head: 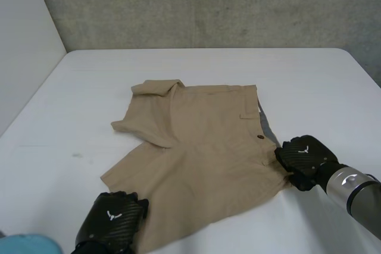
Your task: Fold the shorts.
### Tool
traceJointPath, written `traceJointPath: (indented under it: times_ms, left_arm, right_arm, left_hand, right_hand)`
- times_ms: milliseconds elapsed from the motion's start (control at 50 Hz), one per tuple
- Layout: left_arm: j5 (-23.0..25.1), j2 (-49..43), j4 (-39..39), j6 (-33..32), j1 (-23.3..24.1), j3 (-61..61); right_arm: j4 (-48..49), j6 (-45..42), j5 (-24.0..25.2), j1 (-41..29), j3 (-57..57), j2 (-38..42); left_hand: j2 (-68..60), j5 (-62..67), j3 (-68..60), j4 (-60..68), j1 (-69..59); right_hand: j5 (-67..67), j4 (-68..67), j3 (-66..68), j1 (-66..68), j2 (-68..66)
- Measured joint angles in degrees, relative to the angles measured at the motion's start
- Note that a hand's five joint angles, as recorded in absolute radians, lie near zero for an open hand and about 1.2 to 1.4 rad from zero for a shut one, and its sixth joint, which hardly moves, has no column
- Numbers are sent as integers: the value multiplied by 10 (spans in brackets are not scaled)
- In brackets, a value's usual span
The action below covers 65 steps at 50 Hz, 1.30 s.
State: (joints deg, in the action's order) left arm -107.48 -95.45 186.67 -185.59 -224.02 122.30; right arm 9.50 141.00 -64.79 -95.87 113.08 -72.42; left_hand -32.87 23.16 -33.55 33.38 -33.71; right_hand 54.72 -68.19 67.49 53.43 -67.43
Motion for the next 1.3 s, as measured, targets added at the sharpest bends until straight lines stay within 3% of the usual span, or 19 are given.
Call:
traceJointPath:
  times_ms: [100,120,140,160,320,380,420,440,540,720,940,1080,1100,1140,1200,1300]
  left_arm:
    - [0,-37,26,-2,-13,-7]
    - [1,-51,36,-4,-18,-10]
    - [1,-59,41,-5,-20,-12]
    - [1,-67,48,-8,-23,-15]
    - [3,-73,81,-43,-40,-33]
    - [5,-59,85,-53,-52,-44]
    - [7,-47,86,-58,-65,-53]
    - [10,-39,86,-61,-76,-59]
    - [38,-21,79,-65,-119,-76]
    - [98,-28,61,-59,-162,-87]
    - [103,-47,59,-57,-173,-113]
    - [102,-51,59,-57,-178,-123]
    - [101,-52,59,-57,-179,-126]
    - [101,-53,59,-57,-179,-127]
    - [101,-52,55,-57,-178,-129]
    - [101,-42,26,-58,-175,-133]
  right_arm:
    - [0,0,0,-1,2,0]
    - [0,0,0,-1,2,0]
    - [0,0,-1,-1,3,0]
    - [0,0,-1,-2,3,0]
    - [-6,1,-4,-1,3,-5]
    - [-12,4,-6,-1,2,-15]
    - [-19,8,-6,0,1,-25]
    - [-26,12,-6,0,0,-33]
    - [-65,25,0,2,-5,-59]
    - [-92,23,19,3,-1,-73]
    - [-23,19,26,-3,17,-45]
    - [10,18,23,-8,12,-16]
    - [18,18,22,-9,9,-6]
    - [21,18,22,-10,7,-1]
    - [28,19,21,-11,2,5]
    - [32,30,16,-15,-9,-22]
  left_hand:
    - [-108,95,-94,96,-107]
    - [-201,196,-193,198,-202]
    - [-201,196,-193,198,-202]
    - [-328,325,-318,334,-295]
    - [-355,328,-344,348,-295]
    - [-355,328,-344,348,-295]
    - [-355,328,-344,348,-295]
    - [-355,328,-344,348,-295]
    - [-356,328,-344,349,-295]
    - [-356,328,-344,350,-295]
    - [-356,328,-344,351,-295]
    - [-356,328,-344,351,-295]
    - [-356,328,-344,351,-295]
    - [-356,328,-344,351,-295]
    - [-356,328,-344,351,-295]
    - [-357,328,-344,351,-295]
  right_hand:
    - [0,0,0,0,0]
    - [0,0,0,0,0]
    - [0,0,0,0,0]
    - [0,0,0,0,0]
    - [-1,3,-3,0,3]
    - [-81,114,-109,-59,109]
    - [-81,114,-109,-59,109]
    - [-205,247,-241,-161,242]
    - [-280,323,-312,-217,307]
    - [-309,345,-340,-237,333]
    - [-309,345,-340,-237,333]
    - [-272,305,-298,-208,298]
    - [-215,238,-230,-150,225]
    - [-215,238,-230,-150,225]
    - [-61,75,-68,-16,66]
    - [9,0,-6,12,-1]
